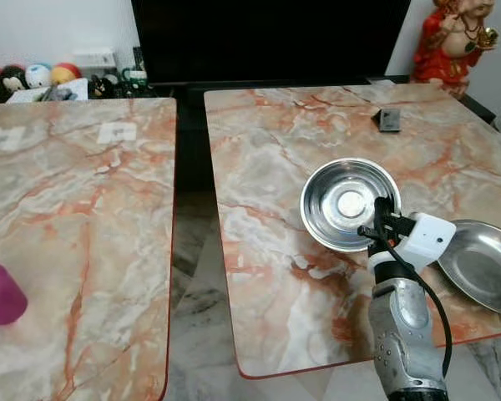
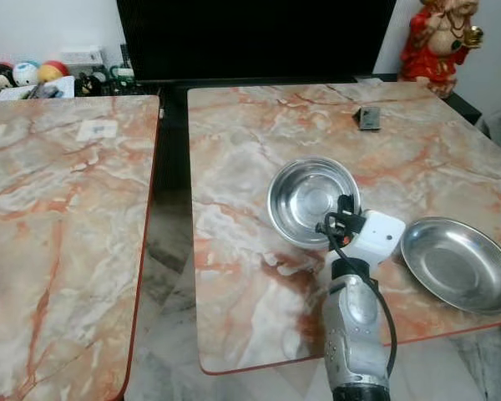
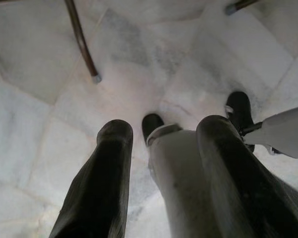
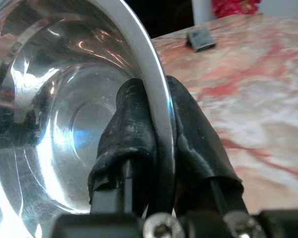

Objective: Setting the table

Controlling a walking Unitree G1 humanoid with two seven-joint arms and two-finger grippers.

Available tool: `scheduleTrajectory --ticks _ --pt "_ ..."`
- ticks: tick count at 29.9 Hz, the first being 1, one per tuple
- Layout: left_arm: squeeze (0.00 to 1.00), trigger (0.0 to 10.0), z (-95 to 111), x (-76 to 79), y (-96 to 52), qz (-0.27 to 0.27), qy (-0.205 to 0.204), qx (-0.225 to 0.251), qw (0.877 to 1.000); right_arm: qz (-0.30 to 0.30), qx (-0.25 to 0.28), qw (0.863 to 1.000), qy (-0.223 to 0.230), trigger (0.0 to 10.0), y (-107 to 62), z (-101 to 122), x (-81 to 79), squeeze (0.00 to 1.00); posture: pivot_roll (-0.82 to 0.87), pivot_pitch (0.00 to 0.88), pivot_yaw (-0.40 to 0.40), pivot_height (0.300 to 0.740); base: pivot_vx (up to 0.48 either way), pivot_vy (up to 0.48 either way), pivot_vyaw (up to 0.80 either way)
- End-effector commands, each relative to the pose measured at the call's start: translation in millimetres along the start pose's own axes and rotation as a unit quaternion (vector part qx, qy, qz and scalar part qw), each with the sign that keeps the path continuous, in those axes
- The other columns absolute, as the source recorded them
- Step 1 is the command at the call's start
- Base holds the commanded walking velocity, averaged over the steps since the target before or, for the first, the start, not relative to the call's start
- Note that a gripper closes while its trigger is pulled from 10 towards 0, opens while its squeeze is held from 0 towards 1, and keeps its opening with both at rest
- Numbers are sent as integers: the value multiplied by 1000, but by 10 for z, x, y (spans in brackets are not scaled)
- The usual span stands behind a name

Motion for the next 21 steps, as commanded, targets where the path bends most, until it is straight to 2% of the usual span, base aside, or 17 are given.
scheduleTrajectory --ticks 1,21 --pt "0 10000 -177 19 -49 -6 6 -30 999 11 13 1000 -4 10000 20 61 -59 0 -16 118 -46 740 0 -296 0" --pt "0 10000 -202 -18 -65 -5 8 -29 1000 14 13 1000 -4 10000 37 65 -80 0 -18 119 -46 740 0 -471 0"
Point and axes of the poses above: a point about 5 cm out from each wrist's last joint towards the gripper, its own y axis pointing out of the wrist towards the gripper, its own z axis along the axis of the wrist's last joint, x = y × z, the point moved 3 cm from there along y, pointing out of the wrist towards the gripper, and after that the axes turned 10 degrees about y, right-handed, at the moved point
